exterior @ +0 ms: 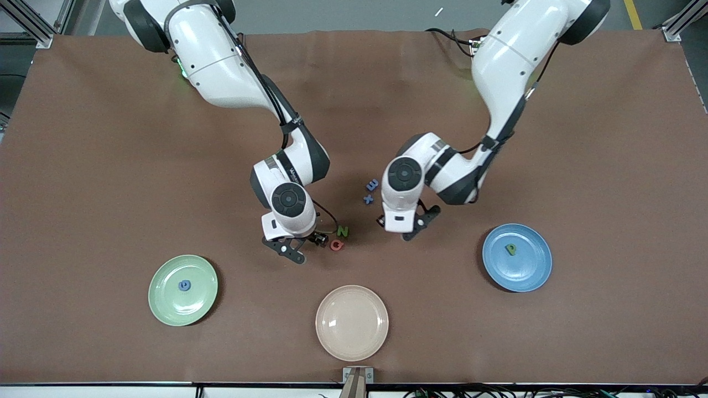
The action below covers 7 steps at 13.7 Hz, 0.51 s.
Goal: Sort upper and lower case letters into plates
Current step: 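Place green n on the blue plate while the right gripper grasps green B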
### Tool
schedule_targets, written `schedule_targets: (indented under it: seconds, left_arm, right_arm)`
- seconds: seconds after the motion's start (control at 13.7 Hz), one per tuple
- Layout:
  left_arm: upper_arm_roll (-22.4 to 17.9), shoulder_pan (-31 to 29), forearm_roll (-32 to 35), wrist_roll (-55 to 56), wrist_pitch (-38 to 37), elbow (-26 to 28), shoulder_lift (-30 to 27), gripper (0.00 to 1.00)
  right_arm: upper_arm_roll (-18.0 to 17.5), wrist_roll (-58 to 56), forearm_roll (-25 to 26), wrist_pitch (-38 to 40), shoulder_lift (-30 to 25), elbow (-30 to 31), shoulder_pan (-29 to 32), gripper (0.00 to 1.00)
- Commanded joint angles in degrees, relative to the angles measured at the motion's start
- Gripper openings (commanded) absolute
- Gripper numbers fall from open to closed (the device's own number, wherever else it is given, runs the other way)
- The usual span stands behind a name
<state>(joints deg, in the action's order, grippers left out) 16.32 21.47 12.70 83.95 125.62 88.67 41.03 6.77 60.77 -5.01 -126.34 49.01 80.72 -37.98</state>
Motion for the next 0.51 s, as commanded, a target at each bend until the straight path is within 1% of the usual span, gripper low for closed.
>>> schedule_targets:
  seconds: [0.0,0.15,0.29,0.44]
  left_arm:
    - [0.3,-6.7,0.0,-9.0,-1.8,1.8,-5.3,0.01]
    - [0.2,-11.3,0.0,-16.6,-4.3,1.6,-6.0,0.01]
    - [0.2,-15.7,0.0,-24.9,-4.7,1.6,-6.1,0.01]
    - [0.2,-19.4,0.0,-30.6,-4.8,1.7,-5.5,0.02]
  right_arm:
    - [0.3,2.1,-2.5,-1.4,-0.3,2.0,-1.6,0.70]
    - [0.3,2.1,-2.5,-2.3,-0.3,2.4,-1.7,0.51]
    - [0.4,2.1,-2.5,-2.4,-0.3,2.4,-1.7,0.33]
    - [0.4,1.2,-2.4,-2.2,-0.3,2.3,-1.2,0.15]
